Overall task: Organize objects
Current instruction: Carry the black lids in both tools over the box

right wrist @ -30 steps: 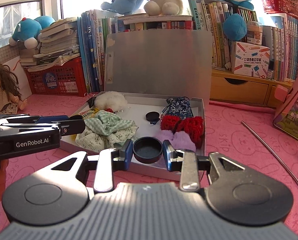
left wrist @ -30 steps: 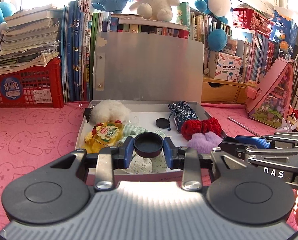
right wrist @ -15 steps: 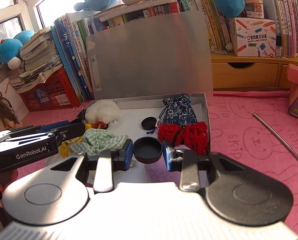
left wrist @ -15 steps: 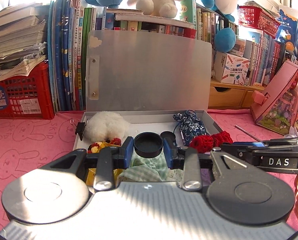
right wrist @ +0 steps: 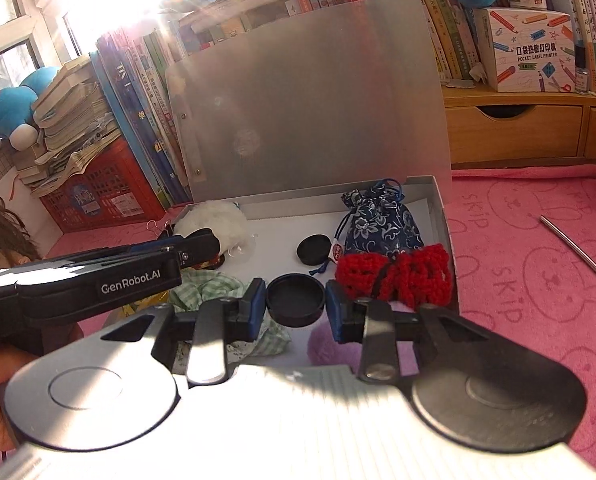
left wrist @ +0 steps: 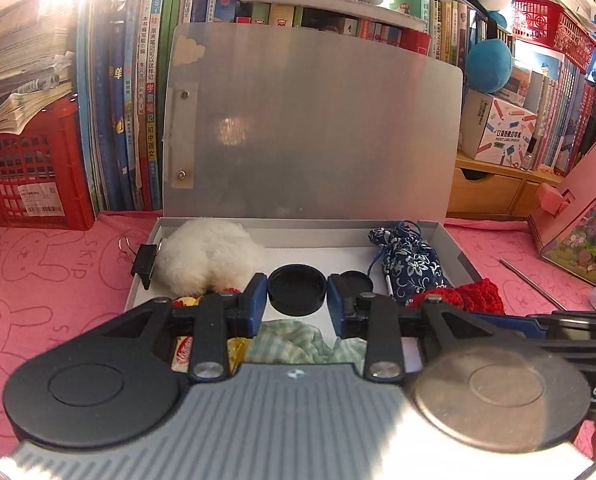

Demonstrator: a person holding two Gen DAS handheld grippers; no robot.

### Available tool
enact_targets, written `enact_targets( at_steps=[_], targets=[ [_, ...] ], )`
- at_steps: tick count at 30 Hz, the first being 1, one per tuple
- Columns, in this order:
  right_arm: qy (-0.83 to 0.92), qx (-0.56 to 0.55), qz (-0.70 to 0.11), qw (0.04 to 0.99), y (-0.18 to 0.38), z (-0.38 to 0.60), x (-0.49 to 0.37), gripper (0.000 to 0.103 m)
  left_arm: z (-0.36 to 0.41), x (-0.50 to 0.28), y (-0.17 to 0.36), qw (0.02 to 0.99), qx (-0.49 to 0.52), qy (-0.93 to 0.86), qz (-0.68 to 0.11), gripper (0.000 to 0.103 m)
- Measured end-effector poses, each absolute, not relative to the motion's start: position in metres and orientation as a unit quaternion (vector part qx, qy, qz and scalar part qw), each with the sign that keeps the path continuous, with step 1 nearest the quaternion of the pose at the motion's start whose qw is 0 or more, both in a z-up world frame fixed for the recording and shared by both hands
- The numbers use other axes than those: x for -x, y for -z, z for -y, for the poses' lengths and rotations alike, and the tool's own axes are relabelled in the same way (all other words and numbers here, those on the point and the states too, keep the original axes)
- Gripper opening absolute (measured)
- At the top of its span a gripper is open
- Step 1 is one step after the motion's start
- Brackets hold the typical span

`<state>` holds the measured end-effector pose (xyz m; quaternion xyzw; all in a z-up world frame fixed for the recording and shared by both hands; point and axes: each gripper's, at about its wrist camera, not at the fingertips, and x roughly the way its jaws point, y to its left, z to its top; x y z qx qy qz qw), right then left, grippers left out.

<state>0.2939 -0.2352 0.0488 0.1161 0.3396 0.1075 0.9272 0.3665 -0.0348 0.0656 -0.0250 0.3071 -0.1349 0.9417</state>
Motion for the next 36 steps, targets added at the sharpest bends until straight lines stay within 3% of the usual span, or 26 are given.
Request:
enact_targets(
  at_steps=[19,36],
  targets=[
    [-0.09,-0.05,-0.335,0.936,-0.02,0.212,-0.298,0.037,0.045,-0.373,-0.042,0.938,-0.003,0.138,-0.318,0.038],
    [-0.074,-0.055,-0.345,0.934,-0.005,0.22,-0.314,0.037,0.051,-0.39,-0.031,0.937,-0.009,0.13,-0.325,0.038]
  ],
)
